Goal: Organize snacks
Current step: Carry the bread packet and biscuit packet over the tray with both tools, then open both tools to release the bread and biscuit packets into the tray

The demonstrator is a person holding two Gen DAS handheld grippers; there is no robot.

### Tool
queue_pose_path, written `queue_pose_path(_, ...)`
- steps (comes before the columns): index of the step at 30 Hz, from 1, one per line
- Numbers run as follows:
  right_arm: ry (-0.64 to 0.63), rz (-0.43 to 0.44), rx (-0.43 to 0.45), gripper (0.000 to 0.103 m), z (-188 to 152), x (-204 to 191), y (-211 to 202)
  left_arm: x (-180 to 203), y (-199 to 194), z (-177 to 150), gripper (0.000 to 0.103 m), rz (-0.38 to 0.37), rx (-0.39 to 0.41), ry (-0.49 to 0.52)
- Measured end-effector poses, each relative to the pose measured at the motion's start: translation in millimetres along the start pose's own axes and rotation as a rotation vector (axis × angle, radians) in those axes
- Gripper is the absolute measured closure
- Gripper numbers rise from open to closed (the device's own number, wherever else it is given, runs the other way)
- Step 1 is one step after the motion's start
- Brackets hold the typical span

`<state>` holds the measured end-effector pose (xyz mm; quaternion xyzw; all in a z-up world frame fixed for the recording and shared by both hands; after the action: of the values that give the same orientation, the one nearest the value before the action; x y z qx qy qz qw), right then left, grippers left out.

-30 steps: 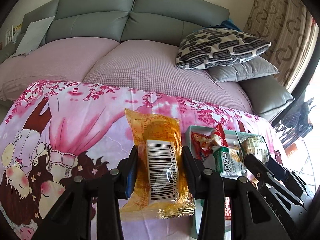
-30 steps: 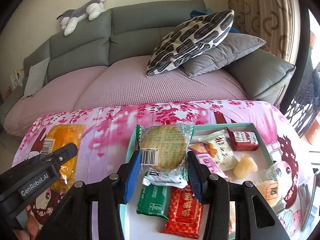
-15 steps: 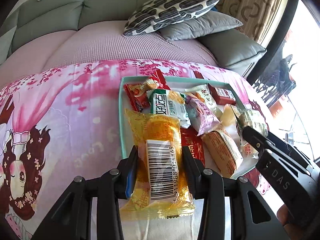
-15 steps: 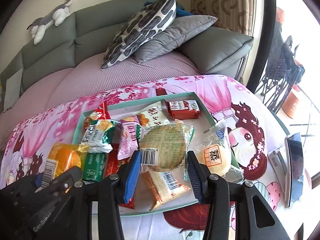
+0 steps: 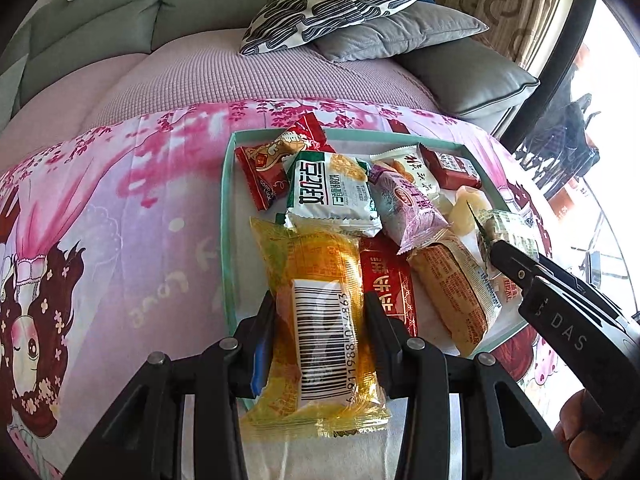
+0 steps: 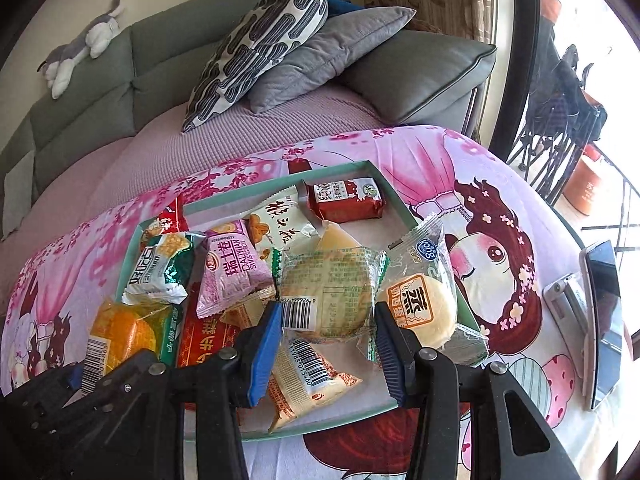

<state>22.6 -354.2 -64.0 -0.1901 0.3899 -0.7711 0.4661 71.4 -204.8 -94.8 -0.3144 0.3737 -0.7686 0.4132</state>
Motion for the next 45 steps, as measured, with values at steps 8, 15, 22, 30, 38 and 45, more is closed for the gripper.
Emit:
queue_pose_path(8,-0.010,-0.004,-0.016,0.052,-3,-3,6,11,3,-4,0.060,0.007,-0.004,0.029)
queue_pose_path(15,-0.010,-0.010,-0.020,0.048,-3,-2,7,8,3,-4,0.046,0.003,-0.019,0.009)
queue_pose_path(22,-0.014,-0.023,-0.020,0.042,-2,-2,7,9,-5,-1,0.039,-0.003,-0.002,0.007)
queue_pose_path(30,-0.018,-0.034,-0.009,0.028,0,-1,4,-3,-20,9,0.037,0.014,0.034,-0.017)
queue_pose_path(38,-0.050,-0.012,-0.004,0.024,-1,-13,3,-49,-30,19,0.020,0.108,0.081,-0.118)
queue_pose_path(45,-0.070,-0.002,0.005,0.017,-1,-22,2,-92,-24,15,0.014,0.225,0.083,-0.185)
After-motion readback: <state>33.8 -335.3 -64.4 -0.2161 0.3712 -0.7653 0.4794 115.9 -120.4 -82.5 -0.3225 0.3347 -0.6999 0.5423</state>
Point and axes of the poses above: each gripper's, at about its wrist camera, not at the fingertips, and y roughly the way its jaws point, x to its right, z to its top, the point moved 10 cm from there along y, roughly the way its jaws point, and after that the axes turned 1 degree about -y, right-handed, at the moved point
